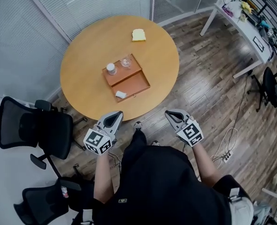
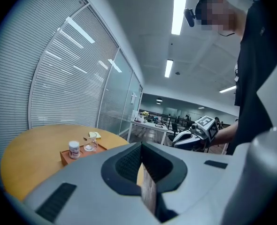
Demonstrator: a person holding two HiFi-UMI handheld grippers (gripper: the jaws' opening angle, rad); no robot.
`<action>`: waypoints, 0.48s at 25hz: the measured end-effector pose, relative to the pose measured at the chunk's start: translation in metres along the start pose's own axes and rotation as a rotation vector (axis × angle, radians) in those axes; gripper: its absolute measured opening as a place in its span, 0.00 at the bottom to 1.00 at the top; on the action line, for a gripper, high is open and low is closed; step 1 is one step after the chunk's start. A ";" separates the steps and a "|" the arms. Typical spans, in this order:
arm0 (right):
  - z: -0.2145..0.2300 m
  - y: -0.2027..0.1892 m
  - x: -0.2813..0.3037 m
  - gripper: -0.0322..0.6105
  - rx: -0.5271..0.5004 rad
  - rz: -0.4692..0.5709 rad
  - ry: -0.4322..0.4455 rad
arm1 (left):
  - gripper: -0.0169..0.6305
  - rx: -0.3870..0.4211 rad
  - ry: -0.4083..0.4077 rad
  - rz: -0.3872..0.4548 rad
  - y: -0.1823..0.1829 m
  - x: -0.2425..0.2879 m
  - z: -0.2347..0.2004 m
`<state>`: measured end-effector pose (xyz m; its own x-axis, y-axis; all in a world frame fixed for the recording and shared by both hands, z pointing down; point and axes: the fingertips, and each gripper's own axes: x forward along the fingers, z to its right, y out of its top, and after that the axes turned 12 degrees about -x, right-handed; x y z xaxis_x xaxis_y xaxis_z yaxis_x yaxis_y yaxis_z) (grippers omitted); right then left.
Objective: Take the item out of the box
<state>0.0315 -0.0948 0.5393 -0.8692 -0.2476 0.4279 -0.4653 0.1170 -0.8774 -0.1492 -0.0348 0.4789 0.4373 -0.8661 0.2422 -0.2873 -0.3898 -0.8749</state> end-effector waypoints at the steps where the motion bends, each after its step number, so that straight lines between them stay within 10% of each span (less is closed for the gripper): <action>1: 0.002 0.002 0.005 0.06 0.004 -0.002 -0.003 | 0.04 0.000 -0.005 -0.007 0.002 0.002 -0.006; 12: 0.020 0.003 0.051 0.06 0.059 -0.036 -0.057 | 0.04 -0.005 -0.076 -0.092 0.010 0.025 -0.062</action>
<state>-0.0114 -0.1262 0.5540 -0.8407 -0.3049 0.4476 -0.4836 0.0504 -0.8739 -0.1939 -0.0801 0.5021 0.5251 -0.8003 0.2893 -0.2472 -0.4688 -0.8480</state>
